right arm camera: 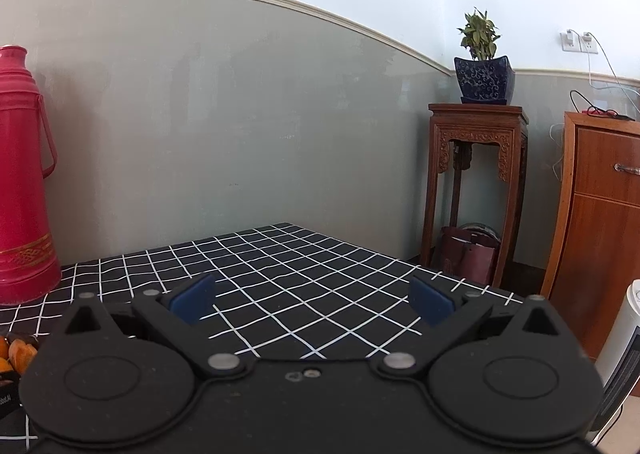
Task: Organize fruits
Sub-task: 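Move the left tool to the remaining fruits and grasp a small orange, then carry the small orange with the left tool into the box and release it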
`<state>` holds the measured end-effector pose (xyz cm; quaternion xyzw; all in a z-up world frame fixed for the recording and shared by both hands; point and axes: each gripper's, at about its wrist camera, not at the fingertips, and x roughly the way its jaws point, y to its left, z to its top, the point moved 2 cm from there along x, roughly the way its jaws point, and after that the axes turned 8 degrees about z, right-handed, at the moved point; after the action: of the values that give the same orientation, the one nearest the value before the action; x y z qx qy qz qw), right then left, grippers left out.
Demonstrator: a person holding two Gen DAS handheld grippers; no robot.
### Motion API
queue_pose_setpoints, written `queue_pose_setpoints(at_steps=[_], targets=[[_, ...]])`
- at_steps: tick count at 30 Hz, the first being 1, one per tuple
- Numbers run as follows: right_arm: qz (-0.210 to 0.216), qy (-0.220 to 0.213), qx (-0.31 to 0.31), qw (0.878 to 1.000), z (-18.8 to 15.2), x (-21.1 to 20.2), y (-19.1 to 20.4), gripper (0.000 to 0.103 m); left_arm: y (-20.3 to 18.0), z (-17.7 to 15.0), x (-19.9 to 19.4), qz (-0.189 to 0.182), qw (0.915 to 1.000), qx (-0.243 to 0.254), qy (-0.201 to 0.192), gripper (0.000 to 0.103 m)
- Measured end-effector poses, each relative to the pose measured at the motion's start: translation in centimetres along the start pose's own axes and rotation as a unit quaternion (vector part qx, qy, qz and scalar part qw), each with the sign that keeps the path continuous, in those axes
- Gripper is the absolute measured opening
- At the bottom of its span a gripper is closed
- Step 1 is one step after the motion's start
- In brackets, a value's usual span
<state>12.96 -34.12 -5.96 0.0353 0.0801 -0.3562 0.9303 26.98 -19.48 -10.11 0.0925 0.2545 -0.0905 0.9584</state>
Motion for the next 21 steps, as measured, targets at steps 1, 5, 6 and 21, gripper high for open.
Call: queue_pose_setpoints(at_steps=[1,5,6,21], targets=[[0.002,0.0,-0.002,1.0,0.0,0.0,0.1,0.097,0.0,0.0,-0.3,0.003,1.0,0.002,-0.008,0.033],[0.011,-0.002,-0.003,1.0,0.1,-0.2,0.5,0.097,0.3,-0.1,-1.6,0.016,0.9992,0.009,-0.037,0.033],[0.014,-0.002,-0.003,1.0,0.1,-0.3,0.7,0.097,0.5,0.0,-2.0,0.023,0.9987,0.009,-0.045,0.033],[0.06,-0.01,-0.031,0.998,0.1,-1.9,5.4,0.097,13.1,0.2,-5.7,0.185,0.9764,-0.087,-0.068,0.033]])
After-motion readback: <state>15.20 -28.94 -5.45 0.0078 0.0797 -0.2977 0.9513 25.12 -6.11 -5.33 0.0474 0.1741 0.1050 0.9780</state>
